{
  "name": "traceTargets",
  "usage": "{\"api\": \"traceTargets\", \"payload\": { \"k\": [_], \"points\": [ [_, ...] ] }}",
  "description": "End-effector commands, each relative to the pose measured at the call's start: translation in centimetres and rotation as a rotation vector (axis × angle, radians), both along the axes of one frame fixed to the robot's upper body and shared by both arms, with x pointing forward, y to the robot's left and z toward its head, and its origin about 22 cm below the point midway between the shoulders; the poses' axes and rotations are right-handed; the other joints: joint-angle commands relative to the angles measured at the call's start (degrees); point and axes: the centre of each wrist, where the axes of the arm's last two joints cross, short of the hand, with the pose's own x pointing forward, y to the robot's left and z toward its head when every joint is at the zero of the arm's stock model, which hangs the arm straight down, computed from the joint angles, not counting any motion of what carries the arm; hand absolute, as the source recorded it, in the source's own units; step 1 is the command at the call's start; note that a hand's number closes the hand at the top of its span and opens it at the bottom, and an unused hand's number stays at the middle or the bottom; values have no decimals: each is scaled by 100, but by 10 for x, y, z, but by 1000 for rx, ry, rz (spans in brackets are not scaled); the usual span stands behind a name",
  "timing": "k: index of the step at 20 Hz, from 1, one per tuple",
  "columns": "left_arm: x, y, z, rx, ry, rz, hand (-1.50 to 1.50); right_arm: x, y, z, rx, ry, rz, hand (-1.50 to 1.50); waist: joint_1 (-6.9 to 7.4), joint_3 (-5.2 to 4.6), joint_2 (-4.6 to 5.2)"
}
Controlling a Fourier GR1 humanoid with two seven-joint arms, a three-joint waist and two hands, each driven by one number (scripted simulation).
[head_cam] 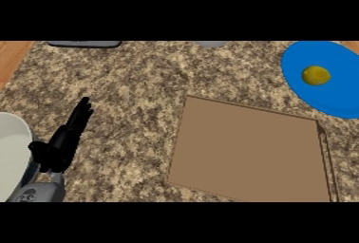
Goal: Pick the lemon from the tray and place it in the plate
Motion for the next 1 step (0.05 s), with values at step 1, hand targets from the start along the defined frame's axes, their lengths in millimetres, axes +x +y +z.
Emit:
{"api": "traceTargets", "payload": {
  "k": [1],
  "points": [
    [-1,-16,-5,1,-6,-4,0,-5,1,-11,-18,-23,-32,-150,23,8,14]
  ]
}}
